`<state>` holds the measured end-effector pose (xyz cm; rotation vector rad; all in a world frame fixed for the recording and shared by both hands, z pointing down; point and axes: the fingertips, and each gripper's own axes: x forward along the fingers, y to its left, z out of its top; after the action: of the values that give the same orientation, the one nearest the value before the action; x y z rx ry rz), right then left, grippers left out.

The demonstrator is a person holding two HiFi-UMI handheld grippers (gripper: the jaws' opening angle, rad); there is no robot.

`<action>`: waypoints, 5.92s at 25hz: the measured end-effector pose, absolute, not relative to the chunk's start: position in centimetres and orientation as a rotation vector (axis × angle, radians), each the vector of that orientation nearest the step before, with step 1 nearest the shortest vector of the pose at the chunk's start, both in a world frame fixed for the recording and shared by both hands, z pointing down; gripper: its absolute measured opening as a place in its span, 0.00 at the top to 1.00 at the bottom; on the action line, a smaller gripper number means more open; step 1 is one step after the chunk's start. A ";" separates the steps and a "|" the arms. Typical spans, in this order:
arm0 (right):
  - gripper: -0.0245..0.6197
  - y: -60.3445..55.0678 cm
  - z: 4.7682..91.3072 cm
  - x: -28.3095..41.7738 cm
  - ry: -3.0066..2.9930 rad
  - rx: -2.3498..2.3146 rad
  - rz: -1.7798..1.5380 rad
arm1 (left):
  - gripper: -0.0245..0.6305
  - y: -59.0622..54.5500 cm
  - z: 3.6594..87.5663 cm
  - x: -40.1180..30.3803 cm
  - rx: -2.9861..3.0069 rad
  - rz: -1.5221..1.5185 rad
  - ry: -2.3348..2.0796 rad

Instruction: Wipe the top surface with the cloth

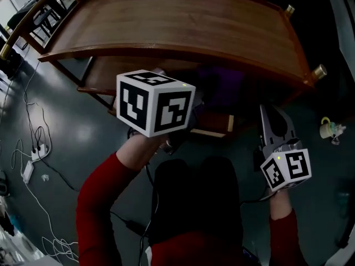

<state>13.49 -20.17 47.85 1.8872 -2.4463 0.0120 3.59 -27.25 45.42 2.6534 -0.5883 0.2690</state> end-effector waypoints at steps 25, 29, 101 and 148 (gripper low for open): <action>0.94 -18.5 47.4 14.2 -2.461 1.882 0.005 | 0.87 -37.2 52.0 2.6 2.597 0.522 -1.114; 0.94 -18.8 47.4 12.9 -2.488 1.855 0.003 | 0.87 -39.4 52.1 -2.2 2.555 0.563 -1.248; 0.94 -13.5 38.8 5.5 -2.687 1.587 0.328 | 0.87 -15.1 40.6 -14.8 2.355 0.074 -1.484; 0.94 -7.6 17.6 5.1 -2.631 1.773 0.317 | 0.87 -8.0 16.7 -7.5 2.640 0.010 -1.467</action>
<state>5.11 -7.58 17.57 1.7734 -2.6305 0.3166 -7.45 -7.95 16.69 2.6400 -1.4674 0.0101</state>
